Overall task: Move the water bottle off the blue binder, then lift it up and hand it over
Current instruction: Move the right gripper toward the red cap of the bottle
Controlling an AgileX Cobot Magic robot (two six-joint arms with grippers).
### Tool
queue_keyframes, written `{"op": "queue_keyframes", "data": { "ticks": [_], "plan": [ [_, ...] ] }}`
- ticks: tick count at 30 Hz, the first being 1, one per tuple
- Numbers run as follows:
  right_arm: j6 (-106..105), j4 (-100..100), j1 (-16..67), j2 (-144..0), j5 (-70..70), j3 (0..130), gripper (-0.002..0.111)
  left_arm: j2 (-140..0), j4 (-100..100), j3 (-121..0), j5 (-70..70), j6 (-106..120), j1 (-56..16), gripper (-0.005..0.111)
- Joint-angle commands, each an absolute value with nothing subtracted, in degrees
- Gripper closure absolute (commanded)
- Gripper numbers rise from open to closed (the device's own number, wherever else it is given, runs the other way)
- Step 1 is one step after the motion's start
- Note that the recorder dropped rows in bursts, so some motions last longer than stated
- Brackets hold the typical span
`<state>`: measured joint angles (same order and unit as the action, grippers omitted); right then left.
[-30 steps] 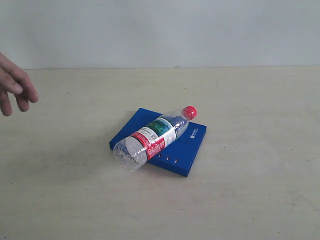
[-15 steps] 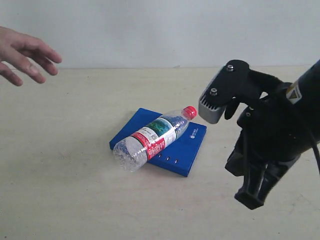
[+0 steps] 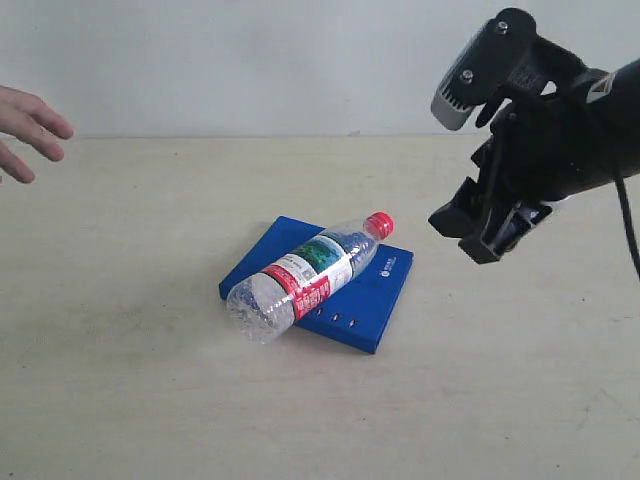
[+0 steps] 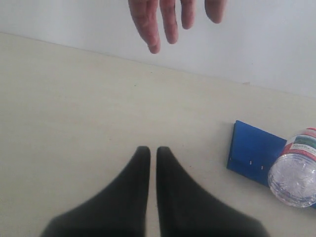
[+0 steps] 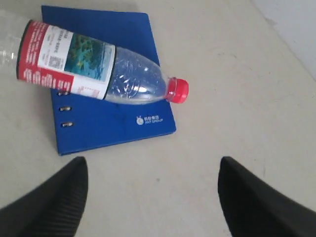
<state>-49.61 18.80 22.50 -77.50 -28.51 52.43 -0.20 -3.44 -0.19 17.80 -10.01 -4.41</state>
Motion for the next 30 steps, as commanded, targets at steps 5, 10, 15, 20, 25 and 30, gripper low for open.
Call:
{"op": "queue_keyframes", "data": {
  "ticks": [5, 10, 15, 20, 25, 30],
  "plan": [
    [-48.0, 29.4, 19.2, -80.5, -18.0, 52.6, 0.042, 0.0, -4.0, 0.0, 17.6, -10.3, -4.6, 0.102],
    [-44.6, 33.8, 19.2, -79.9, -2.7, 48.3, 0.042, 0.0, -4.0, 0.0, 17.6, -10.3, -4.6, 0.102],
    [-36.9, 34.8, 20.6, -76.5, 33.0, 32.5, 0.042, 0.0, -4.0, 0.0, 17.6, -10.3, -4.6, 0.102],
    [-17.6, 13.1, 20.5, -72.4, 26.7, 23.9, 0.061, 0.0, -4.0, 0.0, 17.6, -10.3, -4.6, 0.102],
    [17.4, -32.1, 20.5, -73.6, 21.5, 24.7, 0.079, 0.0, -4.0, 0.0, 17.6, -10.3, -4.6, 0.102],
    [29.2, -56.4, 20.5, -74.0, 12.7, 26.2, 0.078, 0.0, -4.0, 0.0, 17.6, -10.3, -4.6, 0.102]
  ]
}}
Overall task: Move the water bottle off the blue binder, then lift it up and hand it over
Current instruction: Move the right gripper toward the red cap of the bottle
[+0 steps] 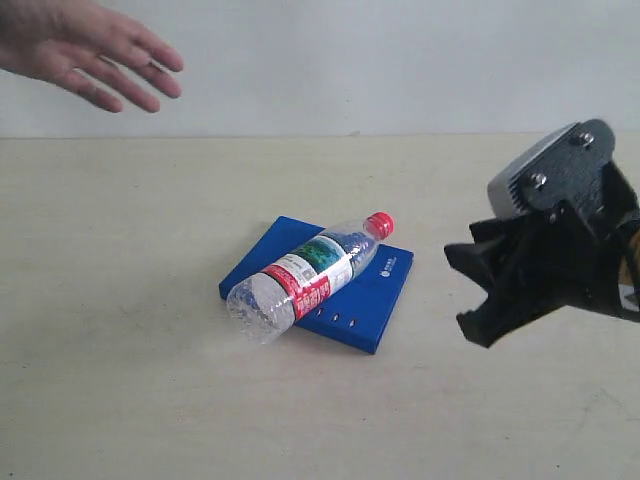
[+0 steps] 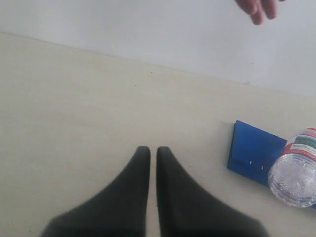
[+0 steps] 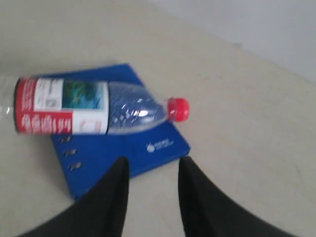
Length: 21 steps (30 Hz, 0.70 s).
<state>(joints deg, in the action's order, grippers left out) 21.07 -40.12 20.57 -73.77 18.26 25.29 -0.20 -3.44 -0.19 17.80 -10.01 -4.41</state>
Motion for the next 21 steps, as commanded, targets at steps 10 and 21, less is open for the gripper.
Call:
{"op": "queue_keyframes", "data": {
  "ticks": [10, 21],
  "plan": [
    [32.0, -54.1, 17.7, -83.7, 14.1, 33.8, 0.078, 0.0, -4.0, 0.0, 17.6, -10.3, -4.6, 0.102],
    [97.7, -91.6, 6.2, -98.6, 30.7, 50.5, 0.078, 0.0, -4.0, 0.0, 17.6, -10.3, -4.6, 0.102]
  ]
}}
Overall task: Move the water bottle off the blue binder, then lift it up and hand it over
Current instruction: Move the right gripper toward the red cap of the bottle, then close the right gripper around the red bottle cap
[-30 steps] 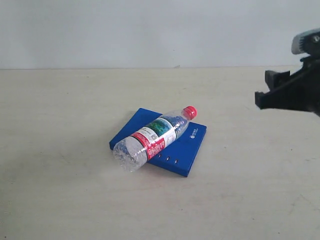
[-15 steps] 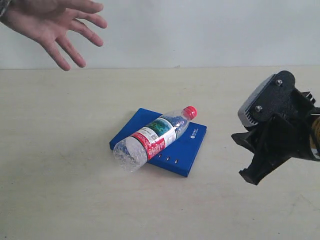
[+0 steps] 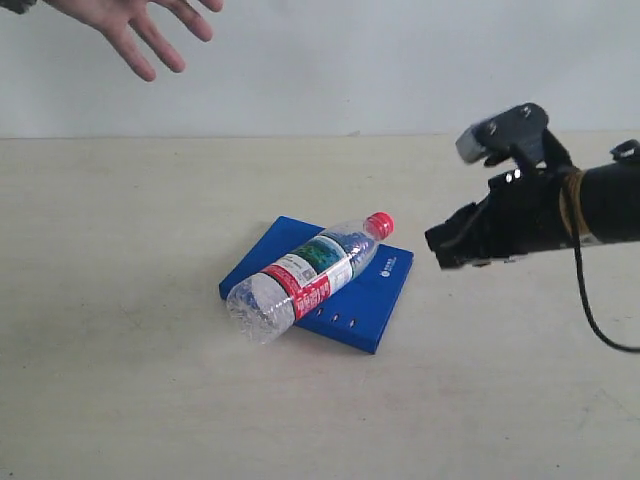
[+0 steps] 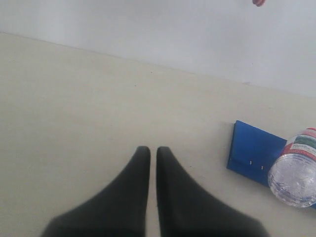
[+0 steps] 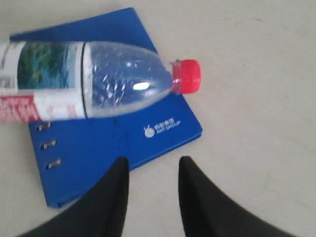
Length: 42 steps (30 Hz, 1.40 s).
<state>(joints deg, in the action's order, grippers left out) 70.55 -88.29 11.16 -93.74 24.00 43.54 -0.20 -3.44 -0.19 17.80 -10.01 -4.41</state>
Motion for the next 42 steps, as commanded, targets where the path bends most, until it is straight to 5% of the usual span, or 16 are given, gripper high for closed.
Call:
{"op": "queue_keyframes", "data": {
  "ticks": [1, 3, 8, 42],
  "plan": [
    [104.6, -91.6, 5.3, -100.2, 31.8, 51.9, 0.078, 0.0, -4.0, 0.0, 17.6, -10.3, -4.6, 0.102],
    [116.1, -91.6, 4.2, -102.5, 32.8, 55.1, 0.078, 0.0, -4.0, 0.0, 17.6, -10.3, -4.6, 0.102],
    [120.2, -72.1, 4.0, -109.7, 42.4, 62.8, 0.056, 0.0, -4.0, 0.0, 17.6, -10.3, -4.6, 0.102],
    [120.2, -67.3, 4.0, -130.7, 52.6, 64.0, 0.057, 0.0, -4.0, 0.0, 17.6, -10.3, -4.6, 0.102]
  ]
}}
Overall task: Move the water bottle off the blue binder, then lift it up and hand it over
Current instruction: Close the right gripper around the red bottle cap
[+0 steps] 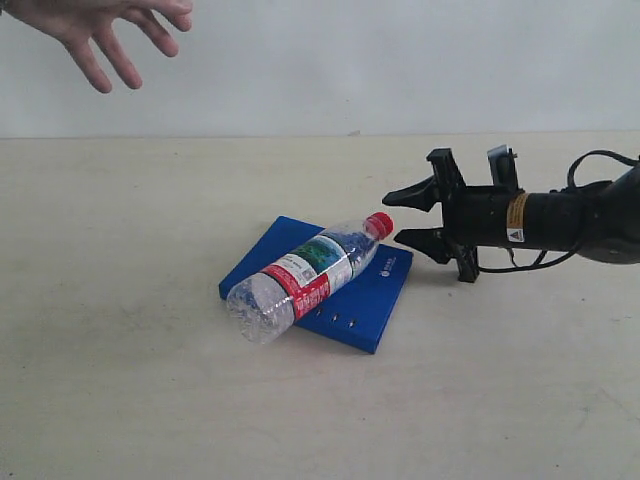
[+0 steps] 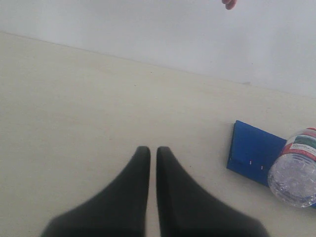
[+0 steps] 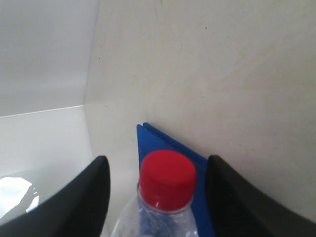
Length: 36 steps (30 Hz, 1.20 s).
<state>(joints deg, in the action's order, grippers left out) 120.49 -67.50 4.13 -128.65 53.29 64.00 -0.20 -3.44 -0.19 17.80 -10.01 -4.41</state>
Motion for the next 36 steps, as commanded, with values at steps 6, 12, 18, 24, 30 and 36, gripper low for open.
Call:
{"op": "queue_keyframes", "data": {
  "ticks": [6, 12, 18, 24, 30, 36],
  "plan": [
    [120.2, -67.7, 4.0, -132.3, 54.7, 64.0, 0.057, 0.0, -4.0, 0.0, 17.6, -10.3, -4.6, 0.102],
    [109.5, -69.3, 4.8, -132.3, 54.7, 64.1, 0.057, 0.0, -4.0, 0.0, 17.6, -10.3, -4.6, 0.102],
    [108.2, -70.2, 6.4, -132.0, 45.8, 64.1, 0.057, 0.0, -4.0, 0.0, 17.6, -10.3, -4.6, 0.102],
    [104.0, -68.7, 7.5, -131.1, 44.7, 64.1, 0.057, 0.0, -4.0, 0.0, 17.6, -10.3, -4.6, 0.102],
    [106.3, -75.3, 7.5, -128.5, 38.1, 69.0, 0.057, 0.0, -4.0, 0.0, 17.6, -10.3, -4.6, 0.102],
    [115.2, -85.3, 7.5, -128.5, 40.5, 75.4, 0.057, 0.0, -4.0, 0.0, 17.6, -10.3, -4.6, 0.102]
  ]
}}
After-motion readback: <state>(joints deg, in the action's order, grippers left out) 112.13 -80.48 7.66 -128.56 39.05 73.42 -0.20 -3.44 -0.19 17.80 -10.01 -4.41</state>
